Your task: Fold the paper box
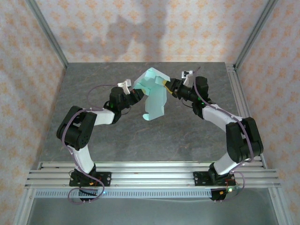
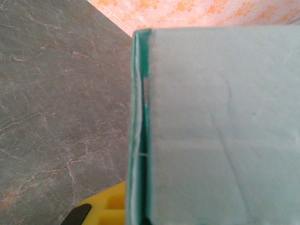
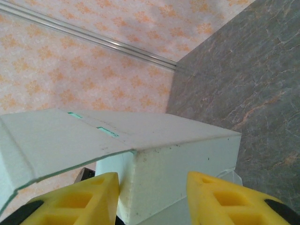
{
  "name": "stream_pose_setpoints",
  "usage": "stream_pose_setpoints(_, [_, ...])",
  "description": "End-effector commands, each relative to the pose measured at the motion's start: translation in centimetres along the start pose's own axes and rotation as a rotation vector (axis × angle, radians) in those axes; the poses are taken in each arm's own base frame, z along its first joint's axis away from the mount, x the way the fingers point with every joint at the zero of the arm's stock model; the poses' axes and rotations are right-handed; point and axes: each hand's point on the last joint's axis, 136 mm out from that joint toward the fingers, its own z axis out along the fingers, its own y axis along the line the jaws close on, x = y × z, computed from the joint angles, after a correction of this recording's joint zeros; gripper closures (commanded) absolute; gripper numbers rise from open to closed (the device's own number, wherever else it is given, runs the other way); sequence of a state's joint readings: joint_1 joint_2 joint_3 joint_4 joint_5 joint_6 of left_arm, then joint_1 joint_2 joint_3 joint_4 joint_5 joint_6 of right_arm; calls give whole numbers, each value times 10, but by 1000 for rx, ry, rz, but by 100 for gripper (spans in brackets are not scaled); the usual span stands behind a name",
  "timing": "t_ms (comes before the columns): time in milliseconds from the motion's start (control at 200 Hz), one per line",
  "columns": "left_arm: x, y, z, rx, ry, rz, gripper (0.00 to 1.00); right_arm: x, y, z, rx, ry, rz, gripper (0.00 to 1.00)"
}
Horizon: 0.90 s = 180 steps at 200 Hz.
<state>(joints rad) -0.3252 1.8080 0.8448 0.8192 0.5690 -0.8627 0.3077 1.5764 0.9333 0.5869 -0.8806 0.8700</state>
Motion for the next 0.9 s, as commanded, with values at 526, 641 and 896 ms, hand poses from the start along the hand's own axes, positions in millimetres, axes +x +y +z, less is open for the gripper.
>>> stream_pose_setpoints(526, [-13, 17, -7, -136, -57, 114, 100, -18, -16, -28, 297, -128, -191, 45])
stream_pose_setpoints(641, [-19, 37, -18, -255, -112, 131, 100, -30, -15, -49, 406, -195, -272, 38])
stream_pose_setpoints(896, [-28, 52, -29, -383, -228, 211, 100, -17, 38, -38, 558, -214, -460, 39])
